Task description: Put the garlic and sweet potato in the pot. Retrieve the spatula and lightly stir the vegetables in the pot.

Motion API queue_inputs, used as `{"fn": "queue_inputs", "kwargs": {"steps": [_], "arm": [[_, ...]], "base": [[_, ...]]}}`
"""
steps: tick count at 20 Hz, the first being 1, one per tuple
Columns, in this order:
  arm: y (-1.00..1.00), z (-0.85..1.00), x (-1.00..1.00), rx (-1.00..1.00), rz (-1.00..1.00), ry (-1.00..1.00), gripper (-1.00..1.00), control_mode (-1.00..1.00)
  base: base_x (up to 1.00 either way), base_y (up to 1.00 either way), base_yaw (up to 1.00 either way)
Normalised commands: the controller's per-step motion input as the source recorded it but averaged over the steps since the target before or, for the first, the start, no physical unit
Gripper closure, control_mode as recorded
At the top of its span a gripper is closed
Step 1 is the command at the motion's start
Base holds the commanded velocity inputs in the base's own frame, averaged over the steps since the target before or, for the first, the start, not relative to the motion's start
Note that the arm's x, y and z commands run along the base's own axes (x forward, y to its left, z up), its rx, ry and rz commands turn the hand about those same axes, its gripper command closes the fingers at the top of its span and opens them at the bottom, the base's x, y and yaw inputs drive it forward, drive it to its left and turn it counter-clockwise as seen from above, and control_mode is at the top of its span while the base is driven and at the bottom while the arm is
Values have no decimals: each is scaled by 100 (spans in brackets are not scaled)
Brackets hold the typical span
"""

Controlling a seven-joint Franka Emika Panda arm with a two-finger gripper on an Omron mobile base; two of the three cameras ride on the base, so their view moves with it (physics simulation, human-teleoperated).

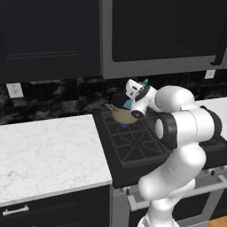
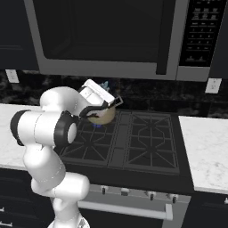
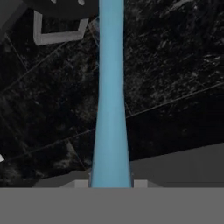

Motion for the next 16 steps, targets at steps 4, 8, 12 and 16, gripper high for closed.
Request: {"fn": "queue_inputs", "kwargs": {"steps": [4, 8, 12, 16], "arm": [[17, 0, 0, -10, 13, 0, 100, -100], [17, 0, 0, -7, 13, 5, 100, -100], [21, -3, 0, -9, 14, 8, 100, -100], [10, -19, 0, -15, 7, 1, 100, -100]], "base": [[0, 0, 0], [0, 0, 0], [0, 0, 0], [0, 0, 0]]}}
